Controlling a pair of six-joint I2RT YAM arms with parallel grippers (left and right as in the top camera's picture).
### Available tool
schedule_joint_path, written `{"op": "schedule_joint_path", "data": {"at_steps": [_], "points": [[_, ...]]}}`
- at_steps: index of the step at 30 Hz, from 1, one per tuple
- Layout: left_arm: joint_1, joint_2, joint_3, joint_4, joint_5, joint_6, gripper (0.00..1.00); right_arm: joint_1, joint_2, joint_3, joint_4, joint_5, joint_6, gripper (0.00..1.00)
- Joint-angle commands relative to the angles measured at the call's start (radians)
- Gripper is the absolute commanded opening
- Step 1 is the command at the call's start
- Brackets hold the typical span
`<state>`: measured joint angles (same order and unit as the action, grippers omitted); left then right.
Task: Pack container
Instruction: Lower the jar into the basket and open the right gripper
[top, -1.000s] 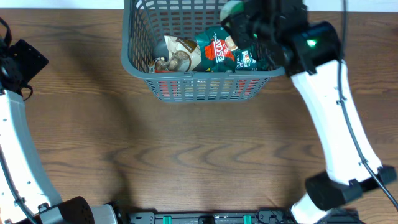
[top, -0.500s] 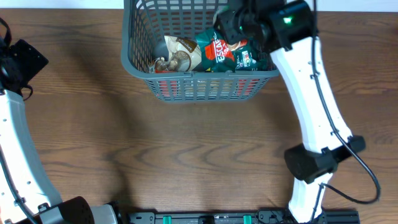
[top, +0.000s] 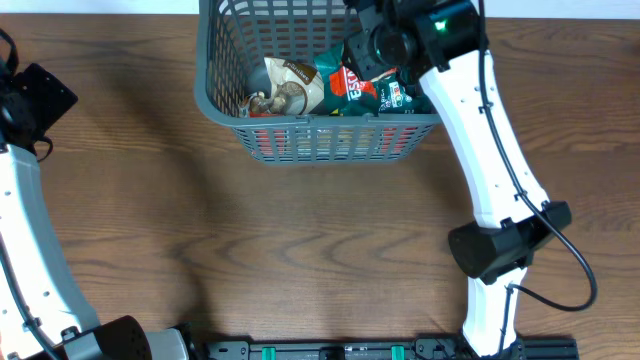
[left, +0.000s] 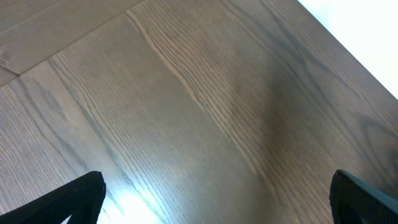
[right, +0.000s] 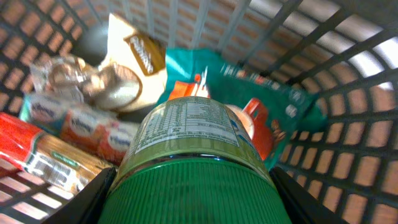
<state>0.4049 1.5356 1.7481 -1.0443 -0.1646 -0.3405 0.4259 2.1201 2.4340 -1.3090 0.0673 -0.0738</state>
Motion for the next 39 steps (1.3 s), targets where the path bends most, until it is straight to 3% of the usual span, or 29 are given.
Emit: {"op": "schedule_joint_path", "data": {"at_steps": [1, 23, 26, 28, 30, 39], "points": [[0.004, -0.001, -0.003, -0.003, -0.012, -0.006, 0.99, 0.007, 0.062, 0.018, -0.014, 0.002, -0.009, 0.01], [0.004, -0.001, -0.003, -0.003, -0.012, -0.006, 0.99, 0.007, 0.121, 0.018, 0.010, -0.050, 0.022, 0.01], [0.004, -0.001, -0.003, -0.003, -0.012, -0.006, 0.99, 0.007, 0.121, 0.018, 0.011, -0.050, 0.025, 0.40], [0.004, -0.001, -0.003, -0.003, -0.012, -0.006, 0.99, 0.007, 0.121, 0.018, 0.011, -0.050, 0.025, 0.79], [0.004, -0.001, -0.003, -0.003, -0.012, -0.006, 0.99, 0.007, 0.121, 0.018, 0.011, -0.049, 0.025, 0.99], [0.004, -0.001, -0.003, -0.003, -0.012, -0.006, 0.99, 0.006, 0.120, 0.018, -0.002, -0.047, 0.034, 0.99]]}}
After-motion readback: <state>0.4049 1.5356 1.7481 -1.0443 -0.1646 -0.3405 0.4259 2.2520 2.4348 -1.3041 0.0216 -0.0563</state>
